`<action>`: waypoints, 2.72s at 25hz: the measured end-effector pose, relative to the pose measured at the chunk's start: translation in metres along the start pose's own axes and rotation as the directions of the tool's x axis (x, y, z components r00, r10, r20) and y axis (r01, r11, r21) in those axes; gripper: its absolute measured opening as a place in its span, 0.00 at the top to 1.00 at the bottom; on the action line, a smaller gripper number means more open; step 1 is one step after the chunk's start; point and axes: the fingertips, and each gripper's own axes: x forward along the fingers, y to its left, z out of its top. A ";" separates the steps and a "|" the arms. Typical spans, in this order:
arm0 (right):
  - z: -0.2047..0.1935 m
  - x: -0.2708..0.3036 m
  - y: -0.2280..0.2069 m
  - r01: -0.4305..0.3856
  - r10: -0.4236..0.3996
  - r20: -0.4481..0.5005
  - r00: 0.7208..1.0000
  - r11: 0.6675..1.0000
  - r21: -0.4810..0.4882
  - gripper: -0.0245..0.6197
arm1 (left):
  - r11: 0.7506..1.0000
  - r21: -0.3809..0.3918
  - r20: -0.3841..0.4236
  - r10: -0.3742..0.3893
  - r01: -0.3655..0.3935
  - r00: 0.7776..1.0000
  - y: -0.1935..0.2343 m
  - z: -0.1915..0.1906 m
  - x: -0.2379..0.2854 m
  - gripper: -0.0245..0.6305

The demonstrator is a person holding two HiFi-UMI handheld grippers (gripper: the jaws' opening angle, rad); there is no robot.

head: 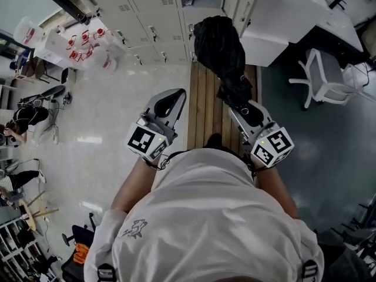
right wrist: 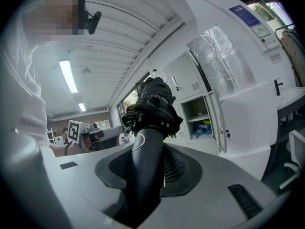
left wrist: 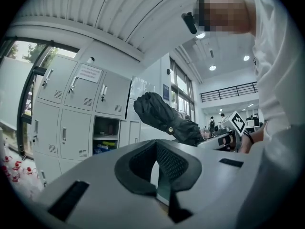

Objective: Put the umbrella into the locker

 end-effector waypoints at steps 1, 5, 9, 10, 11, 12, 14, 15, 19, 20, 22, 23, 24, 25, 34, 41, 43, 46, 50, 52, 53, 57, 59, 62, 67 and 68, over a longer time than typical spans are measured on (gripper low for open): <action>0.005 0.000 -0.009 -0.007 0.007 0.000 1.000 1.000 -0.002 0.71 | 1.000 0.000 0.007 0.000 0.000 1.000 -0.001 0.002 0.008 0.95; 0.016 -0.002 -0.040 -0.022 0.022 -0.003 1.000 1.000 -0.002 0.71 | 1.000 0.008 0.012 0.011 -0.011 1.000 -0.003 0.003 0.036 0.95; 0.017 -0.002 -0.061 -0.024 0.025 -0.013 1.000 1.000 0.008 0.71 | 1.000 -0.001 -0.015 0.021 -0.021 1.000 0.001 -0.003 0.058 0.95; 0.017 -0.001 -0.064 -0.024 0.025 -0.011 1.000 1.000 0.016 0.71 | 1.000 -0.002 -0.021 0.024 -0.024 0.999 0.004 -0.005 0.062 0.95; 0.016 0.000 -0.068 -0.023 0.023 -0.007 1.000 0.999 0.024 0.71 | 1.000 -0.004 -0.025 0.030 -0.030 0.999 0.007 -0.006 0.066 0.95; 0.016 0.002 -0.070 -0.021 0.022 -0.005 1.000 0.999 0.029 0.71 | 0.999 -0.008 -0.027 0.034 -0.034 0.999 0.010 -0.007 0.069 0.95; 0.015 0.004 -0.073 -0.021 0.021 -0.008 1.000 0.999 0.025 0.71 | 0.999 -0.011 -0.020 0.031 -0.031 0.999 0.011 -0.008 0.074 0.95; 0.015 0.005 -0.075 -0.019 0.019 -0.010 1.000 1.000 0.025 0.71 | 1.000 -0.011 -0.017 0.026 -0.026 1.000 0.012 -0.009 0.077 0.94; 0.016 0.018 -0.089 -0.011 0.012 -0.014 1.000 0.999 0.032 0.71 | 1.000 -0.016 -0.009 0.013 -0.013 1.000 0.023 -0.011 0.094 0.95; 0.018 0.022 -0.091 -0.011 0.012 -0.015 1.000 0.999 0.030 0.71 | 1.000 -0.017 -0.009 0.011 -0.011 1.000 0.028 -0.012 0.098 0.95; 0.022 0.033 -0.096 -0.009 0.010 -0.019 1.000 1.000 0.025 0.71 | 1.000 -0.021 -0.010 0.002 -0.002 1.000 0.038 -0.013 0.106 0.95; 0.023 0.039 -0.098 -0.006 0.007 -0.021 1.000 1.000 0.026 0.71 | 1.000 -0.024 -0.011 -0.002 0.002 1.000 0.044 -0.014 0.109 0.95; 0.024 0.044 -0.100 -0.004 0.004 -0.024 1.000 1.000 0.030 0.71 | 1.000 -0.027 -0.012 -0.004 0.004 1.000 0.051 -0.015 0.112 0.95; 0.024 0.050 -0.103 -0.001 0.002 -0.027 1.000 0.999 0.034 0.71 | 1.000 -0.031 -0.013 -0.005 0.005 1.000 0.057 -0.015 0.116 0.95; 0.029 0.127 -0.132 0.008 -0.005 -0.062 0.998 0.999 0.053 0.71 | 0.999 -0.044 -0.022 -0.027 0.026 0.999 0.136 -0.025 0.147 0.95; 0.046 0.205 -0.152 0.015 -0.011 -0.053 0.999 0.996 0.084 0.71 | 0.998 -0.041 -0.016 -0.042 0.041 0.999 0.209 -0.019 0.165 0.95; 0.051 0.224 -0.157 0.025 -0.020 -0.047 0.999 0.995 0.100 0.71 | 0.998 -0.050 -0.011 -0.040 0.040 0.999 0.229 -0.015 0.170 0.95; 0.059 0.246 -0.163 0.042 -0.038 -0.042 0.998 0.993 0.112 0.71 | 0.997 -0.043 -0.017 -0.068 0.068 0.998 0.249 -0.011 0.176 0.95; 0.066 0.271 -0.173 0.056 -0.052 -0.035 0.998 0.992 0.113 0.71 | 0.995 -0.040 -0.034 -0.097 0.096 0.995 0.274 -0.015 0.188 0.94; 0.062 0.278 -0.179 0.069 -0.063 -0.054 0.997 0.991 0.114 0.71 | 0.995 -0.047 -0.030 -0.094 0.092 0.995 0.281 -0.017 0.191 0.95; 0.060 0.281 -0.182 0.075 -0.068 -0.066 0.996 0.991 0.113 0.71 | 0.994 -0.047 -0.031 -0.098 0.096 0.995 0.283 -0.019 0.193 0.95; 0.057 0.293 -0.199 0.076 -0.066 -0.089 0.994 0.991 0.109 0.71 | 0.994 -0.070 -0.046 -0.086 0.083 0.995 0.294 -0.032 0.207 0.95; 0.054 0.296 -0.208 0.077 -0.066 -0.106 0.992 0.992 0.098 0.71 | 0.995 -0.081 -0.047 -0.063 0.059 0.997 0.297 -0.035 0.213 0.95; 0.056 0.302 -0.223 0.065 -0.053 -0.119 0.992 0.993 0.097 0.71 | 0.995 -0.085 -0.060 -0.059 0.053 0.996 0.299 -0.038 0.227 0.95; 0.064 0.311 -0.251 0.039 -0.026 -0.130 0.991 0.994 0.101 0.71 | 0.997 -0.076 -0.063 -0.023 0.018 0.998 0.307 -0.034 0.258 0.95; 0.065 0.312 -0.258 0.038 -0.024 -0.136 0.990 0.994 0.100 0.71 | 0.997 -0.073 -0.061 -0.018 0.014 0.998 0.306 -0.032 0.265 0.95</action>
